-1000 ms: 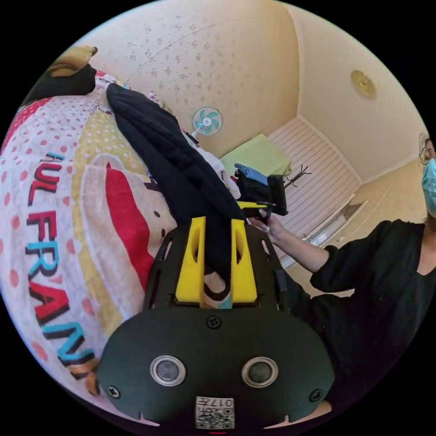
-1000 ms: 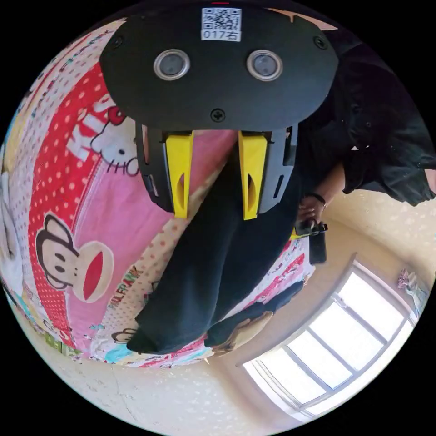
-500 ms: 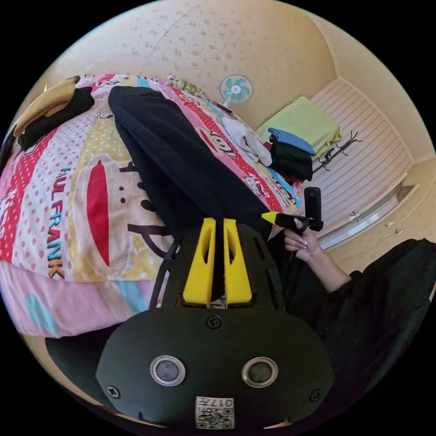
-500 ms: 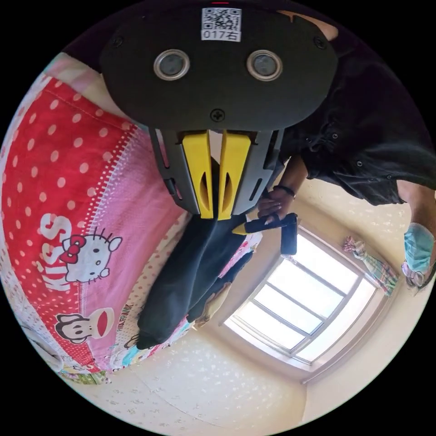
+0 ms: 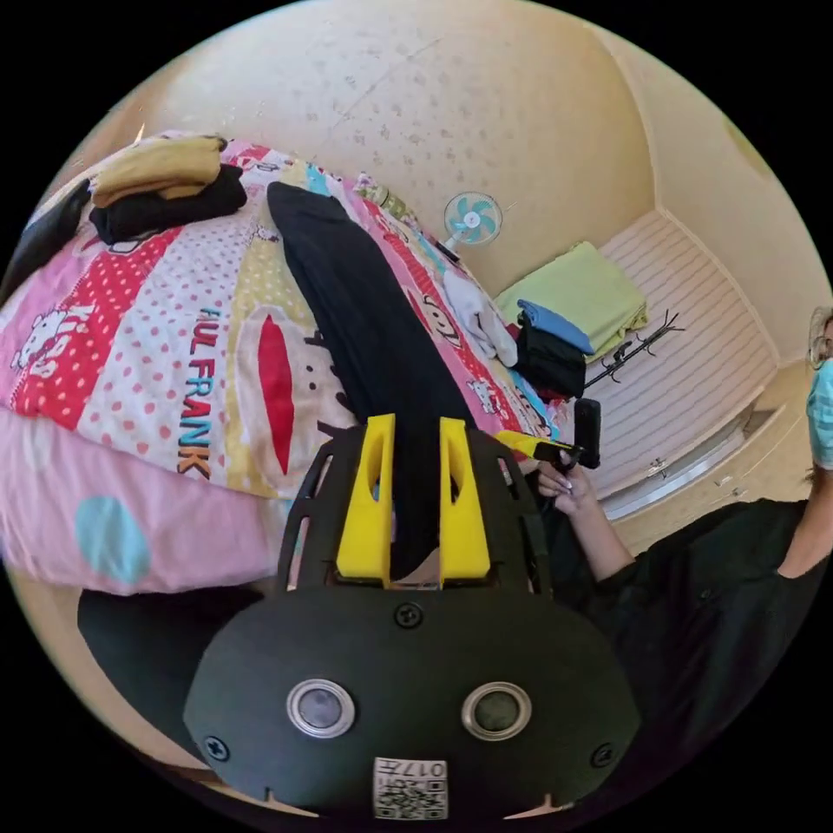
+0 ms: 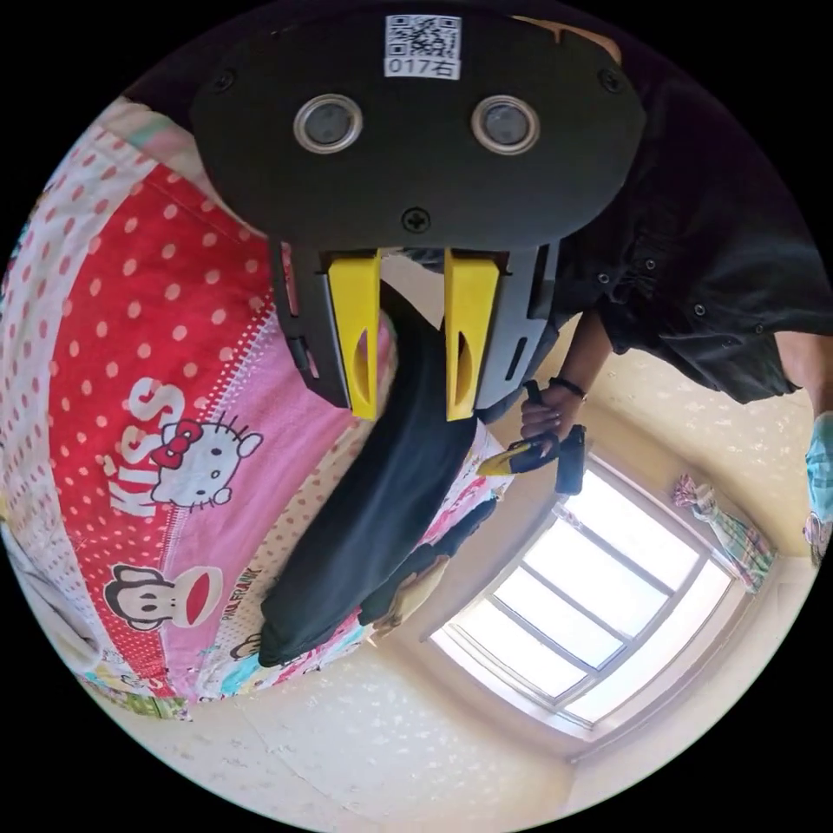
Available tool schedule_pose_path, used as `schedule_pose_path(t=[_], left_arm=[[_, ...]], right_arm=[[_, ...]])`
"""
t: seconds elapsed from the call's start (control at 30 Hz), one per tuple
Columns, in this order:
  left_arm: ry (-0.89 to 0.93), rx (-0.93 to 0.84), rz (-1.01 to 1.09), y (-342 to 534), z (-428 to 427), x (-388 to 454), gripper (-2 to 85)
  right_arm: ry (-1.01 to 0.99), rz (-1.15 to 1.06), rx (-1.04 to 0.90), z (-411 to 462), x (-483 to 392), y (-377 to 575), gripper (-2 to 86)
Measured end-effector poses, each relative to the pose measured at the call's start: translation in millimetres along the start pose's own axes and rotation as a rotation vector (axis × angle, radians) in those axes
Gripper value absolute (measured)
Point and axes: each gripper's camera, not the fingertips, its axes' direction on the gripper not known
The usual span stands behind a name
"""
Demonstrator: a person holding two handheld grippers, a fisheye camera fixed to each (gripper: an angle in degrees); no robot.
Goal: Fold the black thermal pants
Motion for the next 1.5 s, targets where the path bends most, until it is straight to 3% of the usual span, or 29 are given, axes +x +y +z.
schedule_pose_path(t=[0.1,0.17,0.23,0.3,0.37,0.57,0.77,0.9,1.0,1.1,1.23,1.33,1.5], left_arm=[[0.165,0.133,-0.068,-19,7,-27,13.3],[0.173,0.150,-0.125,-31,18,-45,14.9],[0.130,0.105,-0.172,-40,32,-58,15.8],[0.075,-0.080,-0.275,-47,58,-69,18.2],[0.048,-0.087,-0.262,-41,56,-59,19.6],[-0.015,-0.113,-0.207,-30,56,-40,17.9],[0.116,-0.185,-0.269,-64,77,-64,13.4],[0.099,-0.179,-0.265,-72,81,-57,9.9],[0.197,-0.108,-0.275,-72,64,-46,7.0],[0.324,-0.054,-0.113,-81,31,3,5.7],[0.215,-0.050,0.190,-98,-20,107,5.5],[0.195,0.103,0.394,-119,-69,193,5.7],[0.358,0.309,0.589,-192,-137,297,5.7]], right_arm=[[-0.135,0.118,-0.008,5,38,-37,16.0],[-0.222,0.177,0.010,10,59,-54,18.2],[-0.267,0.242,0.003,20,80,-72,19.5],[-0.228,0.282,-0.052,26,91,-79,20.2],[-0.179,0.252,-0.071,22,89,-81,20.6],[-0.241,0.268,-0.074,1,113,-96,19.4],[-0.221,0.258,-0.177,11,131,-150,17.5],[-0.247,0.289,-0.152,-8,150,-165,11.6],[-0.403,0.247,-0.048,-51,144,-164,5.3],[-0.514,0.089,0.012,-109,103,-166,2.3],[-0.432,-0.194,0.081,-212,9,-178,0.5],[-0.452,-0.414,0.168,-291,-60,-209,0.2],[-0.380,-0.672,0.231,-401,-157,-282,0.2]])
